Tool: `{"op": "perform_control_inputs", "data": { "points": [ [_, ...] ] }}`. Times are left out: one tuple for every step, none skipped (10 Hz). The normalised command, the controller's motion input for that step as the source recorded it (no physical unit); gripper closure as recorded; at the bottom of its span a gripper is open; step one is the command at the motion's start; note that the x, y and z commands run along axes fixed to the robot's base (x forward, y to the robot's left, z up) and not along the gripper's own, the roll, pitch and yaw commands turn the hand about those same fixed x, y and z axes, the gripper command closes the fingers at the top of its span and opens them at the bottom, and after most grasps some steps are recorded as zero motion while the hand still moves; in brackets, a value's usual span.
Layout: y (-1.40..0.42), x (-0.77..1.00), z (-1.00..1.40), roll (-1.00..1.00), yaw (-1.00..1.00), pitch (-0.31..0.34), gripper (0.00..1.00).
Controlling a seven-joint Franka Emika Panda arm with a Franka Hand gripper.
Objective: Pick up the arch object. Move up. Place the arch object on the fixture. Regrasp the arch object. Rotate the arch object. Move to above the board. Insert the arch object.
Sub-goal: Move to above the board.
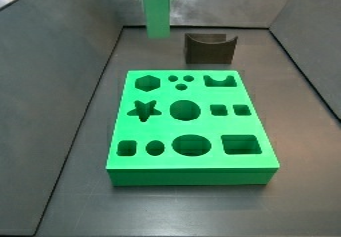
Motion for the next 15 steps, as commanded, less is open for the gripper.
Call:
{"op": "perform_control_inputs", "data": {
  "points": [
    [0.3,0.17,1.0,-0.14,-0.01,0.066,1.0],
    [0.28,0.15,1.0,-0.15,-0.02,0.061,1.0],
    [0.25,0.14,1.0,-0.16,-0.02,0.057,1.0],
    [0.22,0.12,1.0,-0.17,-0.02,0.049,1.0],
    [0.21,0.11,1.0,-0.17,-0.02,0.044,1.0],
    [0.19,0.09,1.0,-0.17,-0.03,0.044,1.0],
    [0.17,0.08,1.0,-0.16,-0.03,0.047,1.0],
    [0.11,0.06,0.84,-0.15,-0.02,0.051,1.0],
    [0.09,0.04,0.73,-0.14,-0.02,0.049,1.0],
    [0.05,0.02,0.51,-0.14,-0.03,0.044,1.0],
    [0.04,0.01,0.3,-0.14,-0.03,0.042,1.0],
    [-1.0,0.02,0.22,0.14,-0.33,0.377,1.0],
    [-1.0,0.03,0.2,0.16,-0.3,0.344,1.0],
    [-1.0,0.02,0.21,0.19,-0.17,0.277,1.0],
    [-1.0,0.03,0.21,0.11,-0.05,0.182,1.0]
  ]
}}
